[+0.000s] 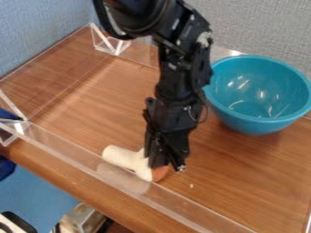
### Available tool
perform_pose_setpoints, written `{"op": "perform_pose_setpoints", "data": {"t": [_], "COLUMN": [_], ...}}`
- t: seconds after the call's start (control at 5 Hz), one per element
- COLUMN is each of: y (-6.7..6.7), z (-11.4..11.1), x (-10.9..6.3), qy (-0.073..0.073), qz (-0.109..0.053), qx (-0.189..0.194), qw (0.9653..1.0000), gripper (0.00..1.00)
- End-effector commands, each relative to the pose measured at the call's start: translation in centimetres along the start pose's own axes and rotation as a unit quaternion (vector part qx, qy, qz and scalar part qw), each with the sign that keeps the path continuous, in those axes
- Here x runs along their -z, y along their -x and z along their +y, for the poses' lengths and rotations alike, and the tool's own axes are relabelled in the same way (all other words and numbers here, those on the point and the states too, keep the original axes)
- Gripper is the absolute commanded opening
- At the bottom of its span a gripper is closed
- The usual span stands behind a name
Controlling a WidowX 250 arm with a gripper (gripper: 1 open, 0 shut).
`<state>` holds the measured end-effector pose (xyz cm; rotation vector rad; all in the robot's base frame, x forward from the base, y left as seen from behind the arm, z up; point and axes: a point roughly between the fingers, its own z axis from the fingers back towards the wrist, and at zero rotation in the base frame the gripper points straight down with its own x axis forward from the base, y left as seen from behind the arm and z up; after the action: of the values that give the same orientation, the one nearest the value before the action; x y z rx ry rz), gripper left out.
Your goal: Remove the mushroom from inside the blue bowl and put it on the table
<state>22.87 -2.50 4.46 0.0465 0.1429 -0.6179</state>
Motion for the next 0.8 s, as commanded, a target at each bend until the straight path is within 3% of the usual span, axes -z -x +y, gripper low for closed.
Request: {"op": "perform_pose_setpoints", "data": {"t": [0.0, 0.6], "y": [0.3, 0.6], "z": [0.7, -0.7], "x": [-2.2, -3.0], "qy": [-0.007, -0.003], "qz": [-0.022, -0.026], "qx": [-0.024, -0.029], "qw": [0.9995, 0.9992], "gripper": [0.00, 0.00]}}
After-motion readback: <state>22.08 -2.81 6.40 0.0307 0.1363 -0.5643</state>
